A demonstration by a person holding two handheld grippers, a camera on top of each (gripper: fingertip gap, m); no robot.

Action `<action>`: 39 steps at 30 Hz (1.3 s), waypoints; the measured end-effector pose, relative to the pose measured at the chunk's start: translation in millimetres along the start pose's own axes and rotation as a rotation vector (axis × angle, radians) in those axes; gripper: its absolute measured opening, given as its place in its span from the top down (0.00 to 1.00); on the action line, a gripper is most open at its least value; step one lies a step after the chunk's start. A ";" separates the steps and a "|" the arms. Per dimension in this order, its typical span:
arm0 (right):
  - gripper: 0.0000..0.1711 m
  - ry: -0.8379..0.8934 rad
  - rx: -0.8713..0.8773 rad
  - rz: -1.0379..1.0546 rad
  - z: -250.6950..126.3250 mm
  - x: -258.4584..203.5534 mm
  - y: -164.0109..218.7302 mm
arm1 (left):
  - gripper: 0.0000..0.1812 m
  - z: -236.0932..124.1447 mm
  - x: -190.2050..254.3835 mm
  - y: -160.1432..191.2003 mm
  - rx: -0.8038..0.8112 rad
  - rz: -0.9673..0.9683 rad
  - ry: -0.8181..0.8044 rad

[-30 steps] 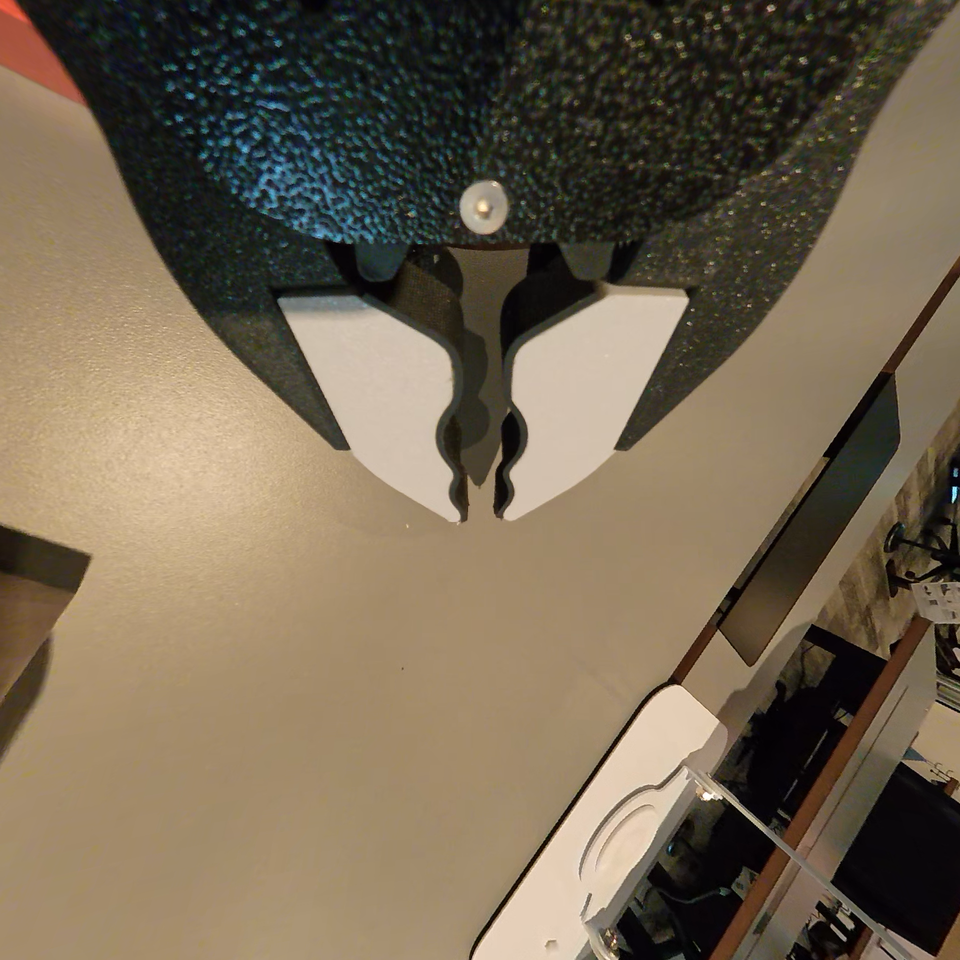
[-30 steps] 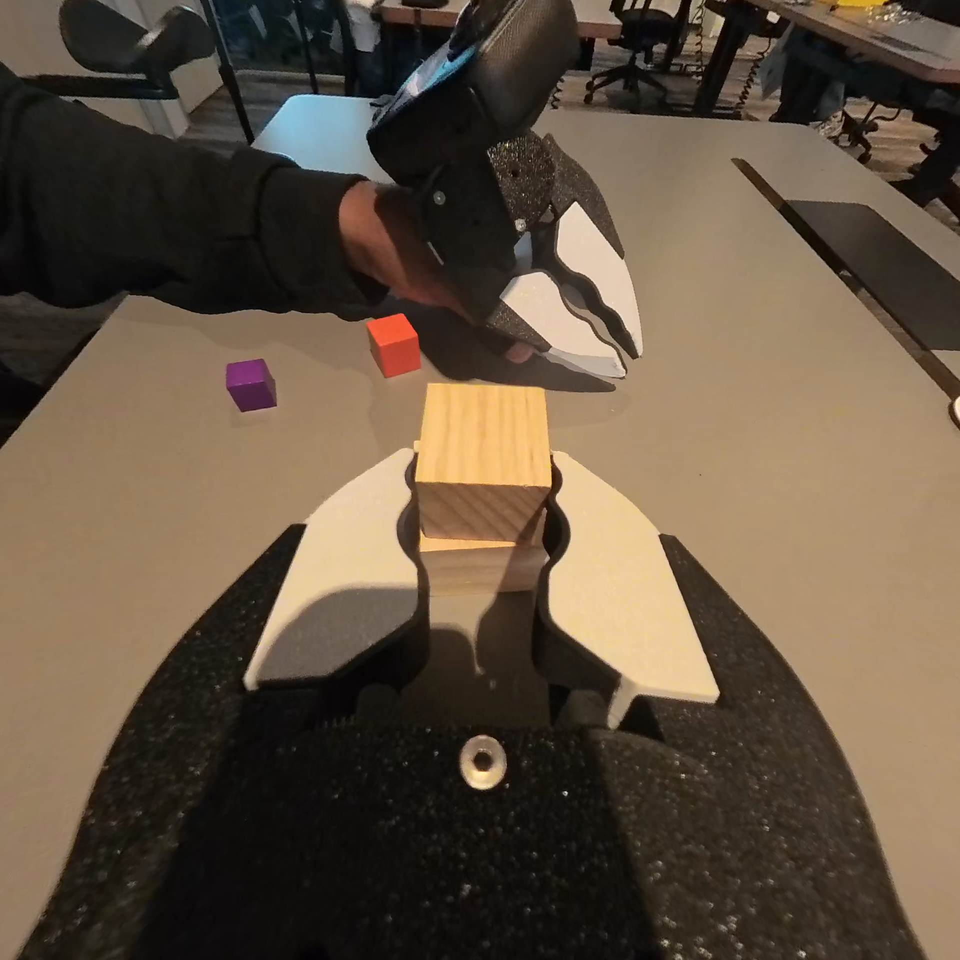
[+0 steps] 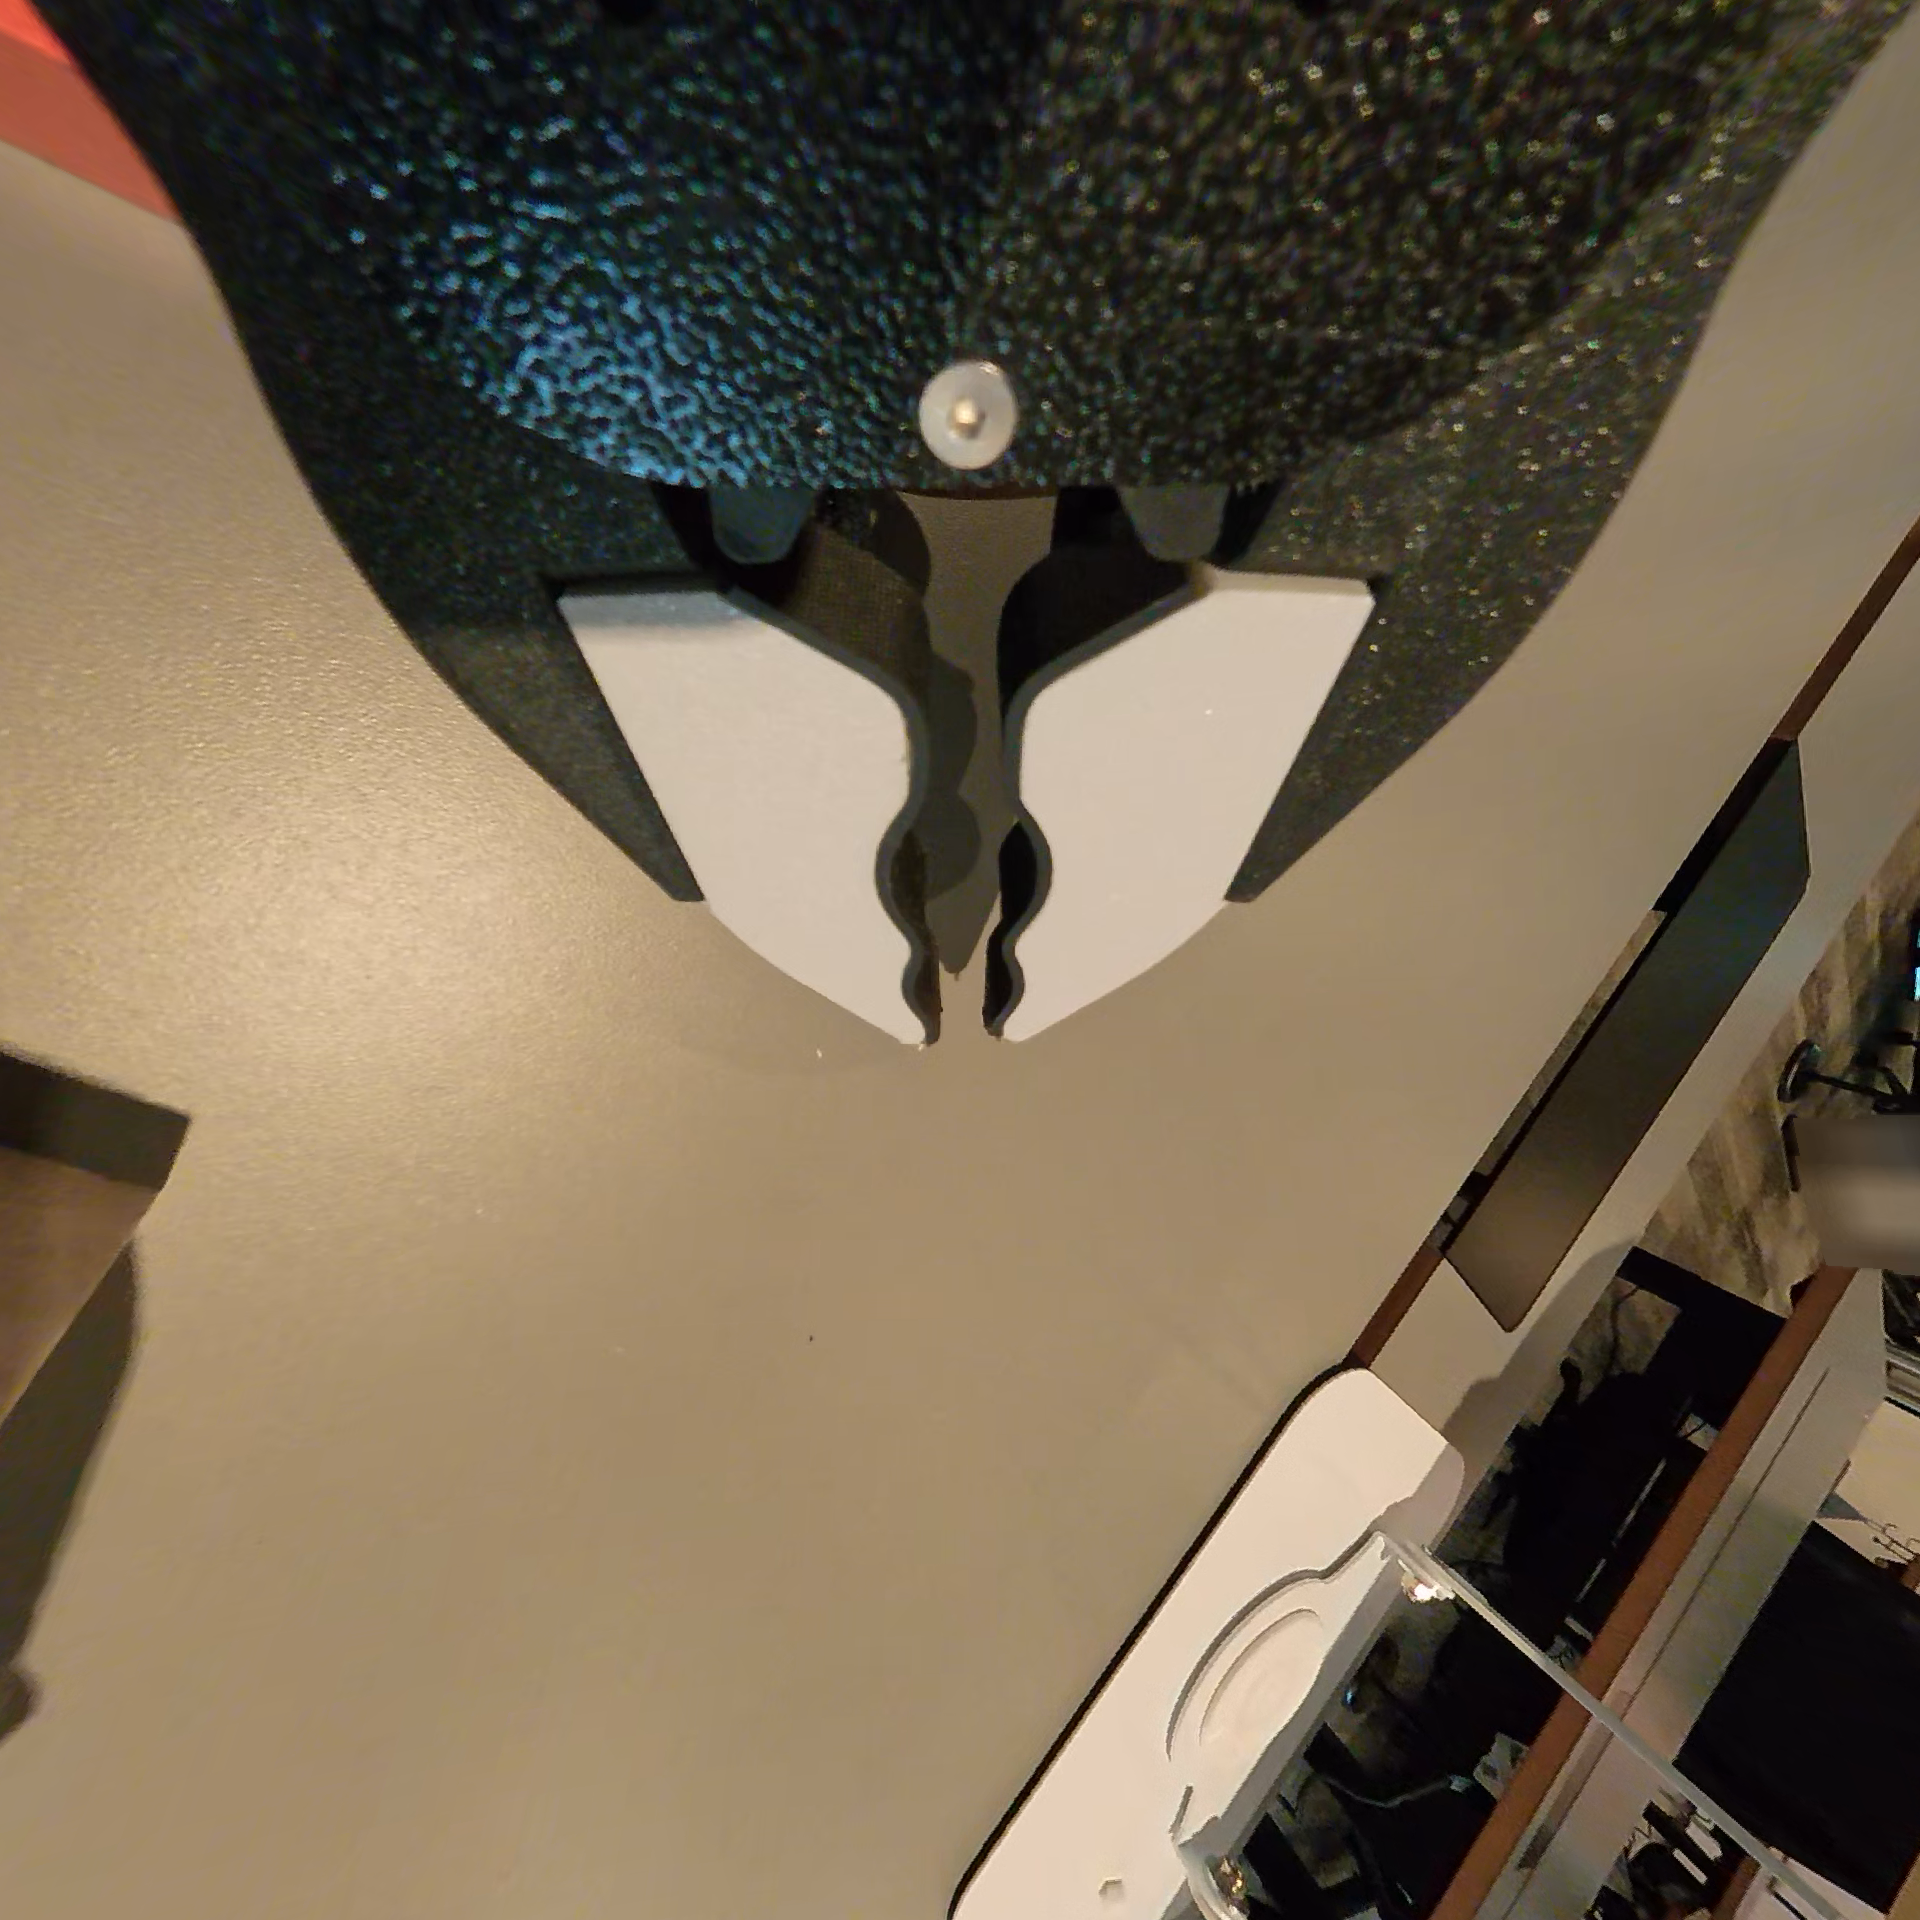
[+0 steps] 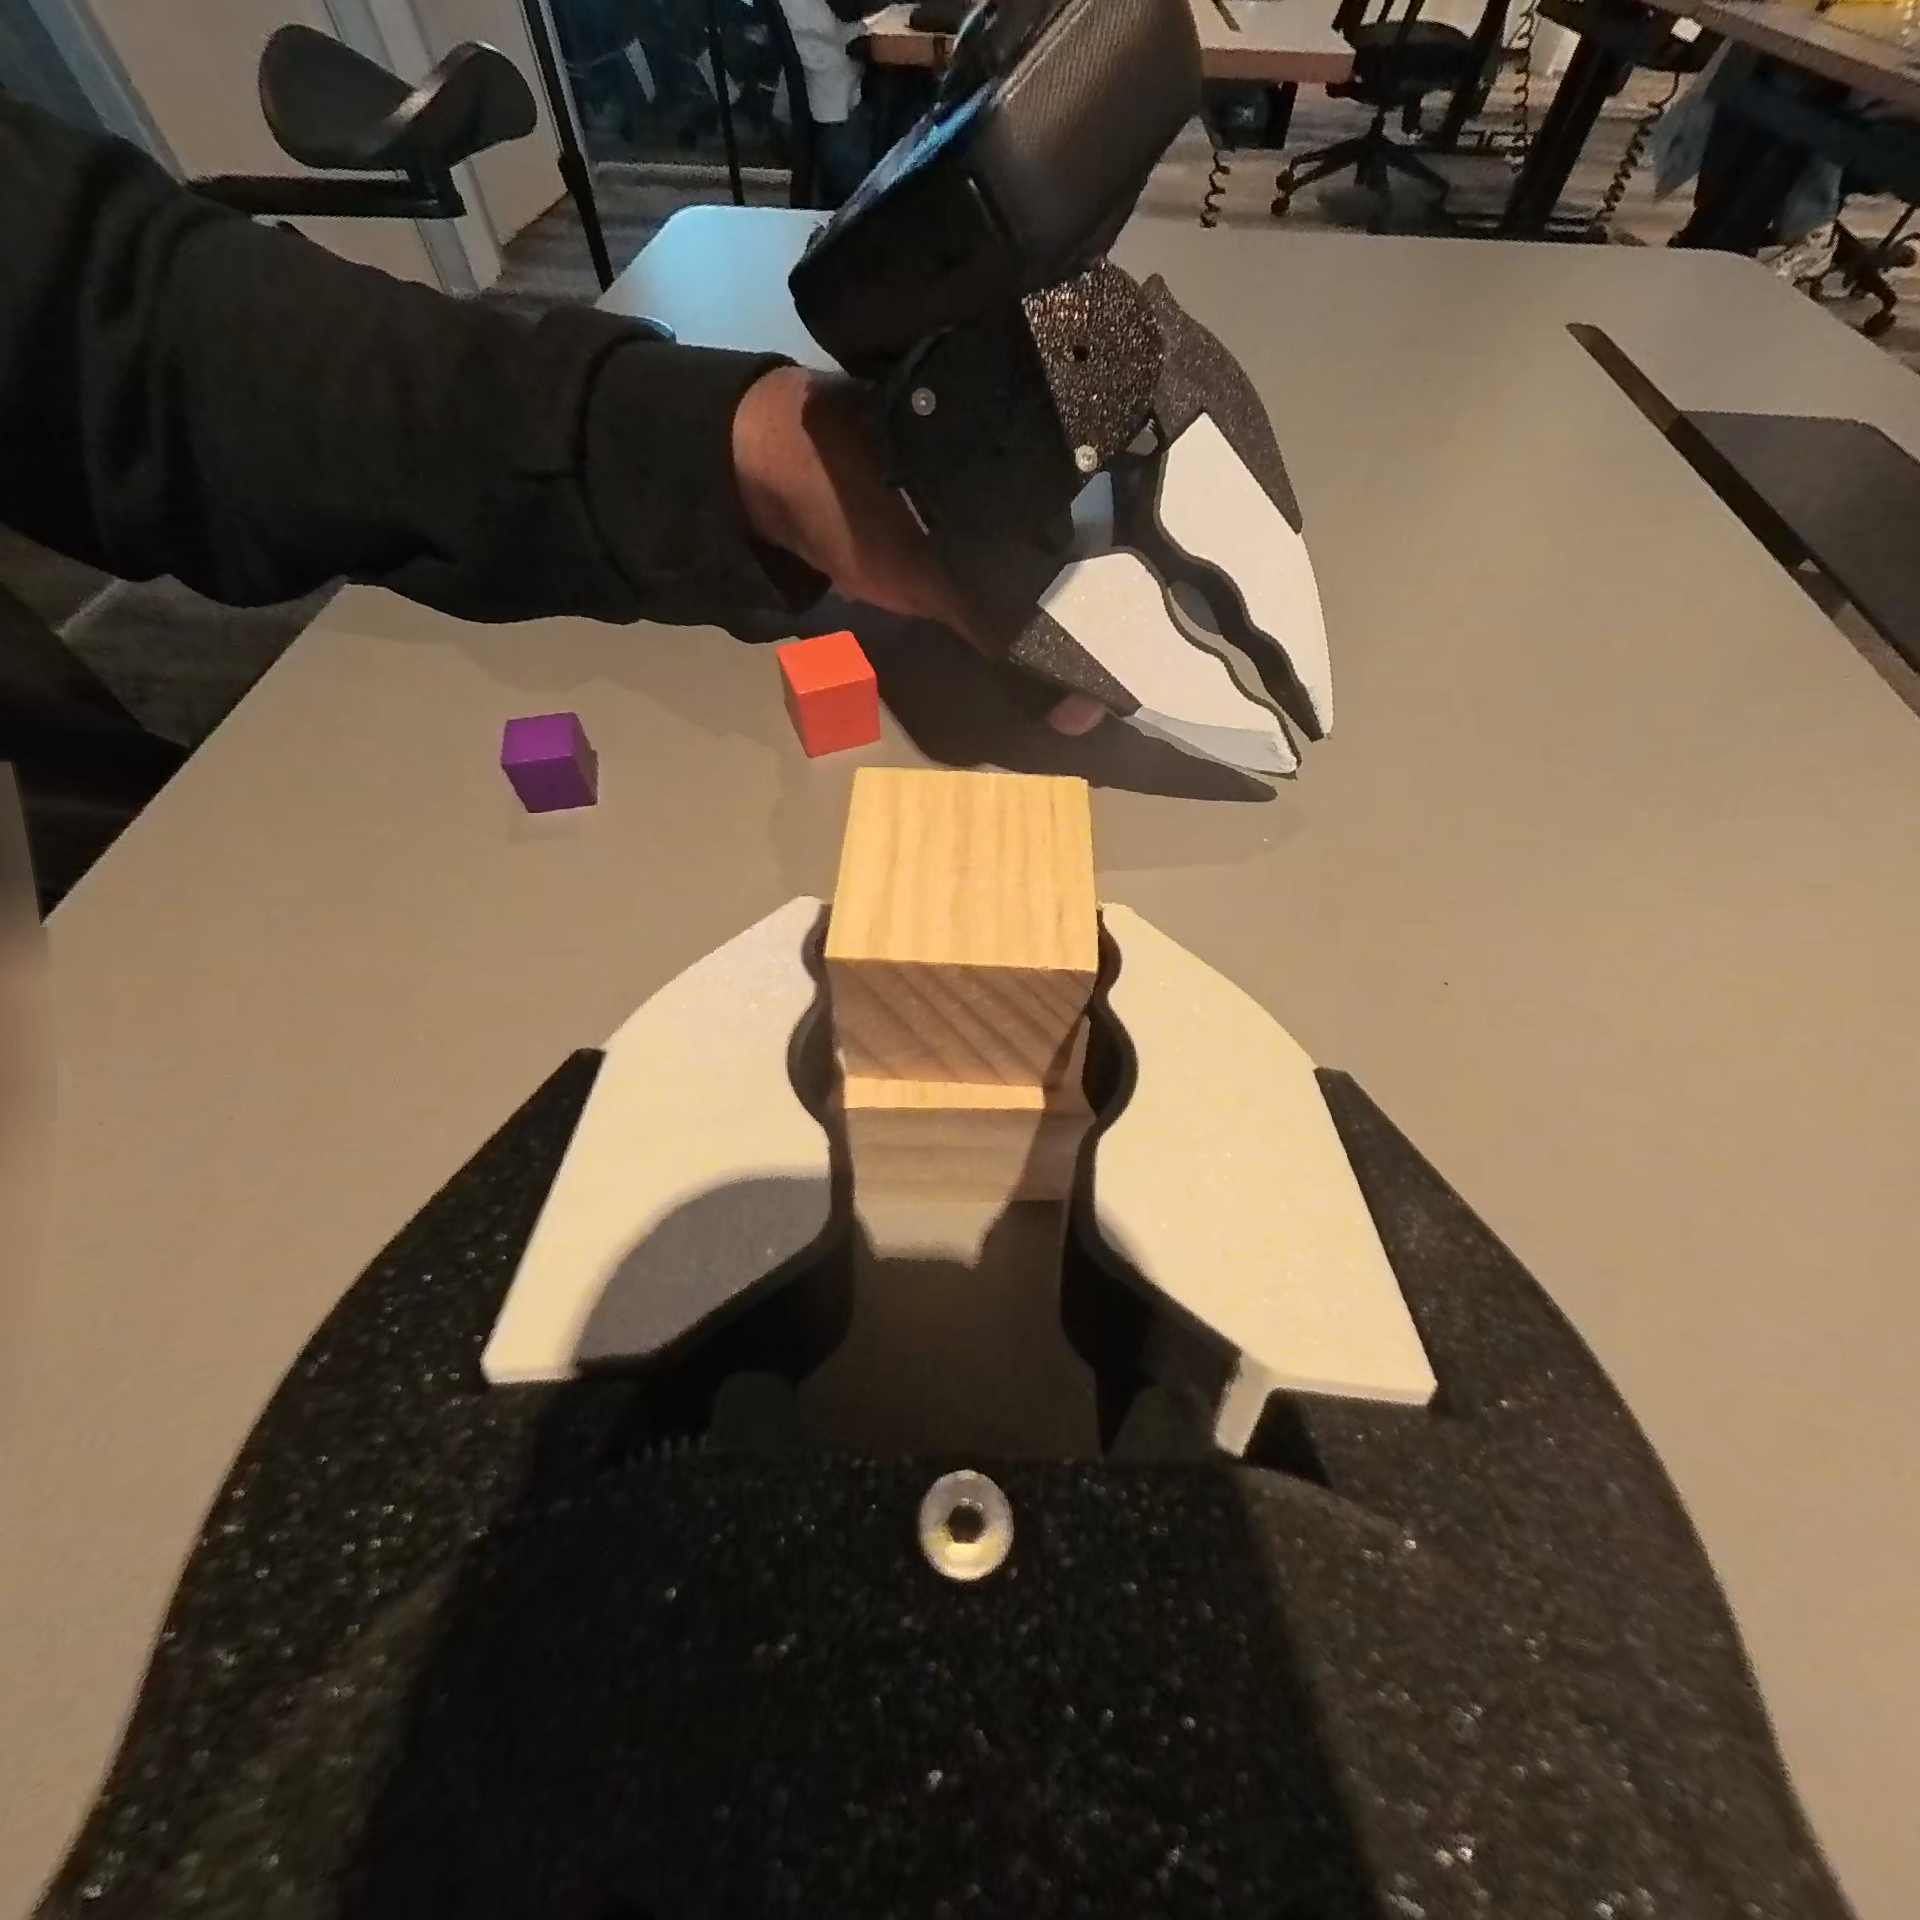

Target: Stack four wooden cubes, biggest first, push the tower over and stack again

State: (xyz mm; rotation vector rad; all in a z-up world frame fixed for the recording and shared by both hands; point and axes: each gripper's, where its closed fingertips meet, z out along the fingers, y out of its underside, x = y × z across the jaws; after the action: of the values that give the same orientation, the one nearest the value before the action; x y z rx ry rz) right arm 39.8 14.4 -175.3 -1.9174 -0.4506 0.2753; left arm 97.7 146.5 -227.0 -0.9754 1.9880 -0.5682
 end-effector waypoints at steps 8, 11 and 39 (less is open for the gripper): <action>0.71 0.012 0.002 0.001 -0.5 2.2 2.3 | 0.96 0.1 0.3 -0.1 0.001 0.001 0.002; 0.74 0.014 0.004 -0.006 -1.3 2.4 2.2 | 0.96 0.2 0.4 -0.2 0.001 0.001 0.002; 0.61 0.006 0.025 0.005 -9.0 -1.5 8.1 | 0.93 -1.3 -0.5 -0.1 0.013 0.016 0.017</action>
State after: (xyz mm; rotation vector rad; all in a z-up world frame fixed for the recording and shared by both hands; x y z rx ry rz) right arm 43.5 3.5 -179.5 -1.8950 -0.4366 0.2769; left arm 96.8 146.9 -225.9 -0.9490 2.0034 -0.5814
